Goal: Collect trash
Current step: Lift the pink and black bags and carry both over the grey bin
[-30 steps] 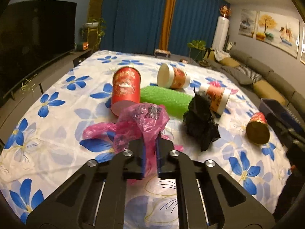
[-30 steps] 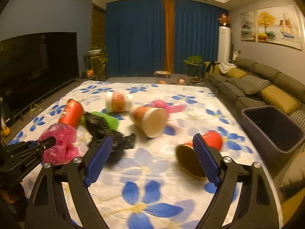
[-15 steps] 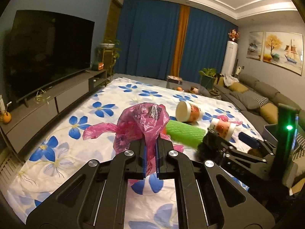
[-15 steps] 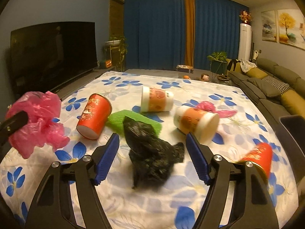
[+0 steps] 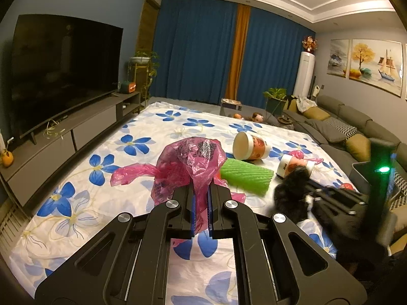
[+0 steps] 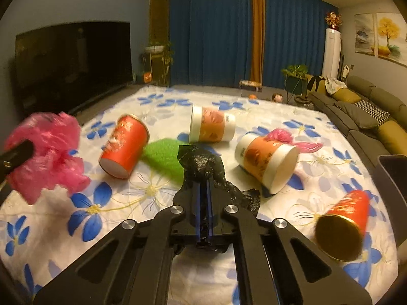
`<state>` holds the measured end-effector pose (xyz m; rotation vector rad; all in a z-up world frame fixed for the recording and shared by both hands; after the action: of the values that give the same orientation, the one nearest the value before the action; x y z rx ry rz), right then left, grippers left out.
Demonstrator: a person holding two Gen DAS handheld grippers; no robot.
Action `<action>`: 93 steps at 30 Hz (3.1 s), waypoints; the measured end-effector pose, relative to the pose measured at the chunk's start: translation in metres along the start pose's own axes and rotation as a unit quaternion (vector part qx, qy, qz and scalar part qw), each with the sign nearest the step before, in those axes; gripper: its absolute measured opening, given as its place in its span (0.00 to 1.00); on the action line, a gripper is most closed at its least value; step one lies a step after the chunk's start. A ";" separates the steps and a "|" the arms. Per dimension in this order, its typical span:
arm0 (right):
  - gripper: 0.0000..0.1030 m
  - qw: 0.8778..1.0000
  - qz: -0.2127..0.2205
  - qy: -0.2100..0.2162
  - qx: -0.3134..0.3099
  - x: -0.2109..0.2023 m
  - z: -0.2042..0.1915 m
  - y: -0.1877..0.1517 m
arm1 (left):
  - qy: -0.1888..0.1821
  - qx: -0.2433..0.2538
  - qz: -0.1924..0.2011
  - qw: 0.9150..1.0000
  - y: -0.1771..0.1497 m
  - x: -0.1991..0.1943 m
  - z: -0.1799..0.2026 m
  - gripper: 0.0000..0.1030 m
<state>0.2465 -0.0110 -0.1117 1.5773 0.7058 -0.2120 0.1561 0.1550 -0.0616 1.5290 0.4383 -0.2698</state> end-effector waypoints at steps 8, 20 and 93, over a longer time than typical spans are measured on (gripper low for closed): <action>0.04 0.999 0.036 0.013 0.019 -0.059 0.028 0.004 | -0.007 0.008 0.009 1.000 0.005 -0.011 0.012 0.06; 0.04 0.997 0.062 0.009 0.035 -0.114 0.062 -0.001 | -0.018 0.038 0.025 0.999 0.014 -0.034 0.047 0.06; 0.04 0.950 0.180 -0.207 0.148 -0.193 0.375 0.060 | -0.268 0.165 0.084 0.945 0.080 0.031 0.440 0.06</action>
<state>0.2281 -0.4260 -0.0169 1.8383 0.0529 -0.3777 0.2660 -0.2768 -0.0089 1.7246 -0.1789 -0.6289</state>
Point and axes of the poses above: each gripper's, at about its wrist camera, not at the fingertips, and x roughly the way its jaws point, z to its right, y to its top, the point moved 5 cm from there along x, roughly the way its jaws point, and after that the axes turned 10 degrees about x, right-handed, at the moved point
